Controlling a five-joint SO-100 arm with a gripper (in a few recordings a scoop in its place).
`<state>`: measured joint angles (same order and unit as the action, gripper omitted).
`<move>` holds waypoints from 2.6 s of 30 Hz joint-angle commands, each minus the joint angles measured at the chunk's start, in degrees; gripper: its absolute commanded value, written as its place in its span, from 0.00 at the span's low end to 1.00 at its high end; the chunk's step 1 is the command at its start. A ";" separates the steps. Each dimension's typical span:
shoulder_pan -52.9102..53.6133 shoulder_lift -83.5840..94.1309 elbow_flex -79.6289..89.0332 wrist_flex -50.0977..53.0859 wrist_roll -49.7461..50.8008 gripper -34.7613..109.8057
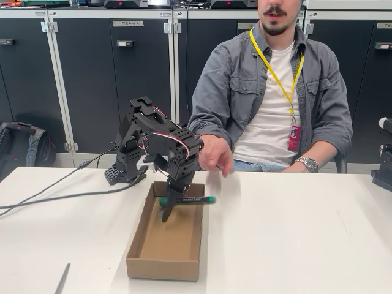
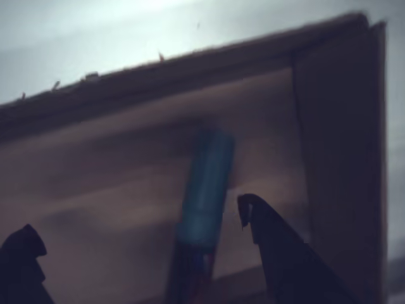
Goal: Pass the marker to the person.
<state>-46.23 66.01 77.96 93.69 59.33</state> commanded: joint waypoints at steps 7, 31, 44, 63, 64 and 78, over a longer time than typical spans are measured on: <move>0.62 0.97 0.44 -3.96 1.14 0.67; 9.49 6.86 8.44 -21.88 -6.24 0.64; 12.39 8.96 11.25 -31.55 -6.50 0.31; 8.70 19.95 -2.46 -28.12 -24.35 0.21; 8.88 19.95 -4.39 -27.33 -23.91 0.21; 10.55 25.40 -4.13 -25.58 -23.03 0.21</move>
<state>-36.04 87.01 77.17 66.97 36.74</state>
